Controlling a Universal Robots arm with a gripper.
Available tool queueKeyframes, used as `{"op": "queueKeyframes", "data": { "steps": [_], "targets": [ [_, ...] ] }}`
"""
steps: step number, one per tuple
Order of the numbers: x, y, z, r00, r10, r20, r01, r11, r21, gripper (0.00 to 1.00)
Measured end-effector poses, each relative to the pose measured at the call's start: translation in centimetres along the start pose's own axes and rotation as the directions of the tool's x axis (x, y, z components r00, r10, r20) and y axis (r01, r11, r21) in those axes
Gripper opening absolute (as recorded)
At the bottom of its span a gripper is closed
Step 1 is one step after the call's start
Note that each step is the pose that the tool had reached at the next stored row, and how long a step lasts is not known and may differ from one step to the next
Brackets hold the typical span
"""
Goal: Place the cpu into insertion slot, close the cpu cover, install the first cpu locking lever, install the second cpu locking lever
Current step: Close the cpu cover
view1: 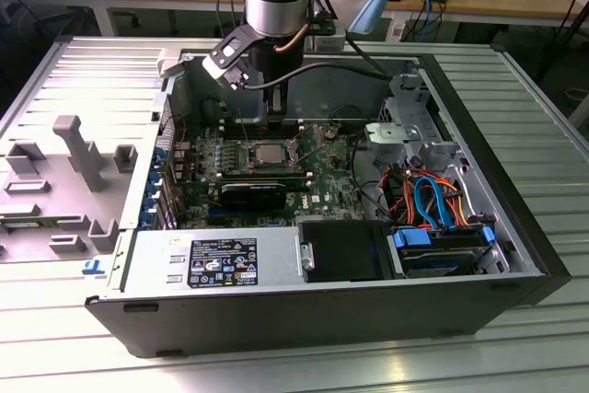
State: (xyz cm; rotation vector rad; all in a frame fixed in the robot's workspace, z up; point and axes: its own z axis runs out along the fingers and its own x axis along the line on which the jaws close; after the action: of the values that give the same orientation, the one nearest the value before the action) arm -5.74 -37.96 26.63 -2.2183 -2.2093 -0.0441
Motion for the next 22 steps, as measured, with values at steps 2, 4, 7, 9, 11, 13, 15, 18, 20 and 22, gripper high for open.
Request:
{"op": "queueKeyframes", "data": {
  "steps": [2,4,7,9,11,13,15,18,20,22],
  "targets": [
    [0.0,0.01,0.01,1.0,0.0,-0.0001,0.0,1.0,0.0,0.11],
    [0.0,0.01,0.01,1.0,0.0,-0.0001,0.0,1.0,0.0,0.11],
    [0.0,0.1,0.02,1.0,0.0,-0.0001,0.0,1.0,-0.0001,0.11],
    [0.0,0.17,0.02,1.0,0.0,-0.0002,0.0,1.0,-0.0001,0.11],
    [0.0,0.3,0.02,1.0,0.0,-0.0001,0.0,1.0,-0.0001,0.11],
    [0.0,0.43,0.03,1.0,0.0,-0.0002,0.0,1.0,0.0,0.11],
    [0.01,0.59,0.03,1.0,0.0,-0.0001,0.0,1.0,0.0,0.11],
    [0.01,0.75,0.03,1.0,0.0,0.0006,0.0,1.0,0.0,0.11],
    [0.01,0.75,-0.05,1.0,0.0,0.0011,0.0,1.0,0.0001,0.11],
    [0.02,0.76,-0.33,1.0,0.0,0.0009,0.0,1.0,0.0,0.11]
  ]
}}
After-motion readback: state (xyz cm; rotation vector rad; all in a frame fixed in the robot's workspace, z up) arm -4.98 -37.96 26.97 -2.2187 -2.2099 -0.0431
